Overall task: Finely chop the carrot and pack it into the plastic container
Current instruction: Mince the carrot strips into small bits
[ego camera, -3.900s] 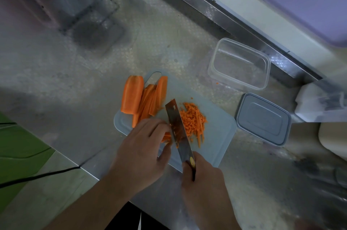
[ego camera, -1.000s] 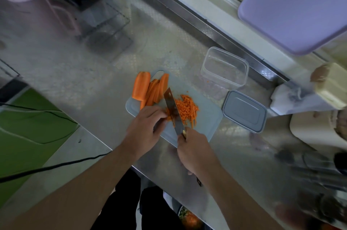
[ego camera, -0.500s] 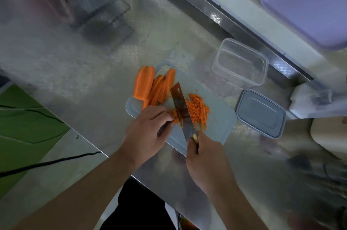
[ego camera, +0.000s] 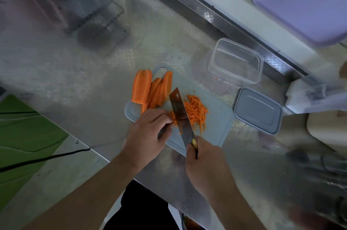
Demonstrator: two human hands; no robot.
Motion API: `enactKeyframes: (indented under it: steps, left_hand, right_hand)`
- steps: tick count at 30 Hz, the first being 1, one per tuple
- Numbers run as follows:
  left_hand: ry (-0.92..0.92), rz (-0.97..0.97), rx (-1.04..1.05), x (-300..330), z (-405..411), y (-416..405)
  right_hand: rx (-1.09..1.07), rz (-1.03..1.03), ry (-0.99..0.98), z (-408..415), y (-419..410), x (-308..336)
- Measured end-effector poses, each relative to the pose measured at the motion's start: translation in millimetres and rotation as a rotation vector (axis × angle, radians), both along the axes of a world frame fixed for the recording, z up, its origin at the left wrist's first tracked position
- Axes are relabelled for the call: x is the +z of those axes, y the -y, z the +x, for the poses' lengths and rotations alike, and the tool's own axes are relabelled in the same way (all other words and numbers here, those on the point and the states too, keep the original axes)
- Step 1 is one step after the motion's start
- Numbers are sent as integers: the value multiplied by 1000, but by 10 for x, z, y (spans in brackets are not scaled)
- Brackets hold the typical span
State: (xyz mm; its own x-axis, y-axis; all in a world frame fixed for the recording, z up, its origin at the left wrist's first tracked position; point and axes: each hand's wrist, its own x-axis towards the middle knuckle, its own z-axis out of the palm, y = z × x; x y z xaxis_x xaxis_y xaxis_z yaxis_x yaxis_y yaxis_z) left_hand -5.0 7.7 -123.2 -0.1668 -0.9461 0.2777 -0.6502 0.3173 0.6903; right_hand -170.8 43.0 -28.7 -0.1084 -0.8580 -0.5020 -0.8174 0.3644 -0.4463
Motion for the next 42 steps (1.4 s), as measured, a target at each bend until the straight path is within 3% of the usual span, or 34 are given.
enactKeyframes:
  steps: [19, 42]
  left_hand:
    - [0, 5, -17, 12, 3, 12]
    - [8, 38, -17, 18, 20, -16]
  right_hand:
    - [-25, 95, -22, 159, -24, 55]
    - [-12, 11, -5, 96, -78, 56]
